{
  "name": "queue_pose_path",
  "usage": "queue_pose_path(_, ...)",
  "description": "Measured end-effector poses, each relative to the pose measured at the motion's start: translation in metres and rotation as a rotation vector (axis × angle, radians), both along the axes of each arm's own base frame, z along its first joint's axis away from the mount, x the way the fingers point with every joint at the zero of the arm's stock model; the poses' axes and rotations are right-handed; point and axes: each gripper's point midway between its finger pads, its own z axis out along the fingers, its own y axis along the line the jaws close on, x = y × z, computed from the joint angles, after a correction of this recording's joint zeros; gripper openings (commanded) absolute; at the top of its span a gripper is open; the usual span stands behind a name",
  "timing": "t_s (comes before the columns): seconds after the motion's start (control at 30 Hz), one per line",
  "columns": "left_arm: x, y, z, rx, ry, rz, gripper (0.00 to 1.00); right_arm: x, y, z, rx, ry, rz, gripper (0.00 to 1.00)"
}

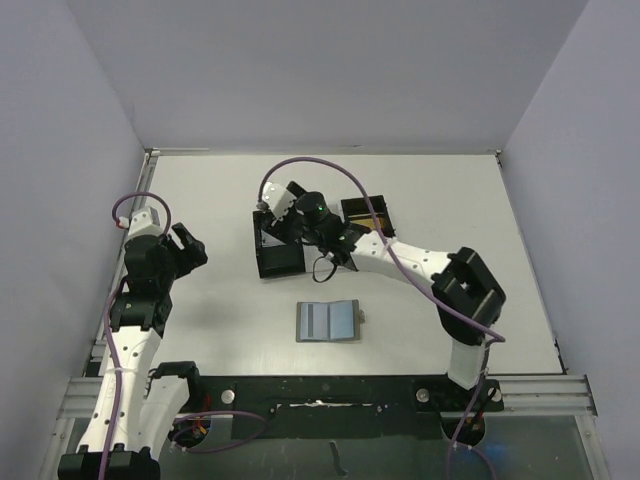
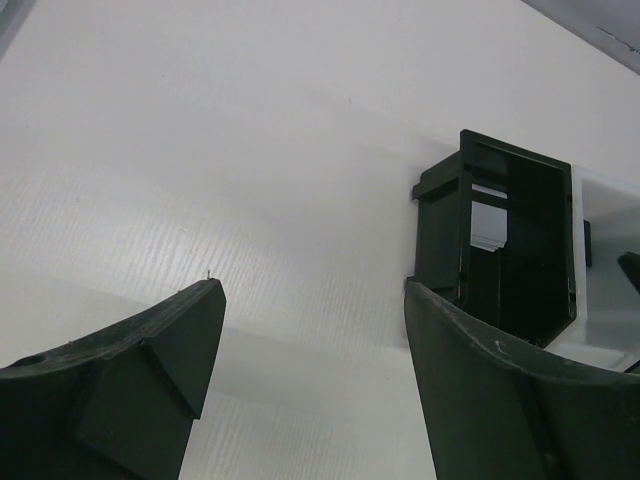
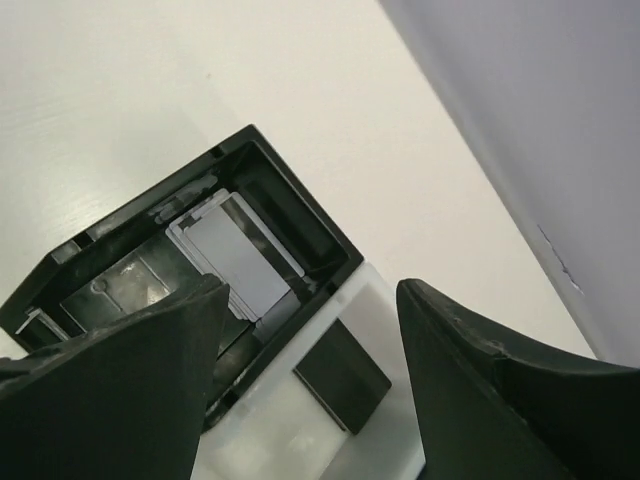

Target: Take the credit cards out of the card holder

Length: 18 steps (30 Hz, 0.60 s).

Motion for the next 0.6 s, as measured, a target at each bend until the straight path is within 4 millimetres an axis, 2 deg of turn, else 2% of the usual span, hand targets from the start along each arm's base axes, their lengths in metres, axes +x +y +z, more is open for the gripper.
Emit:
queue_pose_path(0.13, -0.001, 0.001, 0.003, 0.003, -0.013, 0.005, 0.73, -0.015, -0.036, 0.036, 0.181, -0.075, -0.133, 0.99)
queue_pose_path(0.33, -0.007, 0.002, 0.013, 0.005, -0.072, 0.01, 0.73, -0.025, -0.084, 0.066, 0.407, -0.018, -0.371, 0.97)
queue_pose_path(0.47, -0.006, 0.002, 0.015, 0.006, -0.083, 0.009, 0.73, -0.026, -0.115, 0.067, 0.521, 0.133, -0.455, 0.98)
queue_pose_path(0.53, -0.006, 0.002, 0.015, 0.006, -0.082, 0.009, 0.73, -0.031, -0.135, 0.058, 0.571, 0.202, -0.532, 0.98)
queue_pose_path(0.6, -0.006, 0.002, 0.015, 0.006, -0.081, 0.009, 0.73, -0.047, -0.141, 0.043, 0.603, 0.283, -0.599, 0.99)
